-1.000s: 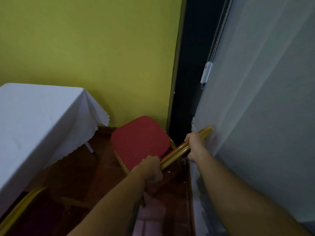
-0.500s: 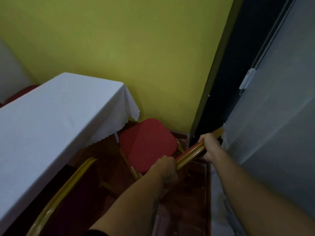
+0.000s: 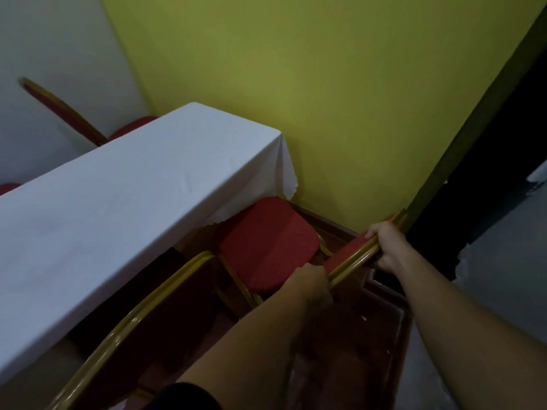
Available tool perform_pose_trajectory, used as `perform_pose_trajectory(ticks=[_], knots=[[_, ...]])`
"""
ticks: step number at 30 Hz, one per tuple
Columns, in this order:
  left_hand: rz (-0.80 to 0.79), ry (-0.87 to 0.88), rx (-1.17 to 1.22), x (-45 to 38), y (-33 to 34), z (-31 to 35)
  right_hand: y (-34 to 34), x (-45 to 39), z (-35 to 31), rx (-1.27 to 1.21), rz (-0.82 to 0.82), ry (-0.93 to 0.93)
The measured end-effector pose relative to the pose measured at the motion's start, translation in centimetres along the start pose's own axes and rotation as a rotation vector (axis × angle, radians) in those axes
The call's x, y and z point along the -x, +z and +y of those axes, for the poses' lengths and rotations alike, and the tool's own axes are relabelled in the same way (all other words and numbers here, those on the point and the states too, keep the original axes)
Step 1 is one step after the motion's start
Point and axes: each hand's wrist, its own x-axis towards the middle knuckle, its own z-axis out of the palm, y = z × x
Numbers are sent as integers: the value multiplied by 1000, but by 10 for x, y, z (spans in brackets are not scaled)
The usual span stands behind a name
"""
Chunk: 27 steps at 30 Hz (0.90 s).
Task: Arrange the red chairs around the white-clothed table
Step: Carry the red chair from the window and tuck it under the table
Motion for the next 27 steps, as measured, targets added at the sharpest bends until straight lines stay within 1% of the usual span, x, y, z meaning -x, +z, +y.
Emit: perform_pose_trajectory(ticks=[4, 10, 13, 17, 22, 27], knots=[[-21, -59, 71, -15, -8, 5, 5, -19, -17, 66, -52, -11], [-2, -138, 95, -28, -10, 8, 20, -35, -31, 138, -136, -19], [8, -178, 146, -36, -20, 4, 35, -43, -43, 159, -165, -26], [56, -198, 170, -45, -28, -3, 51, -57, -54, 165, -181, -24], [69, -242, 219, -56, -44, -17, 75, -71, -64, 172, -181, -43], [133, -297, 255, -64, -54, -32, 99, -82, -73, 181, -216, -24]])
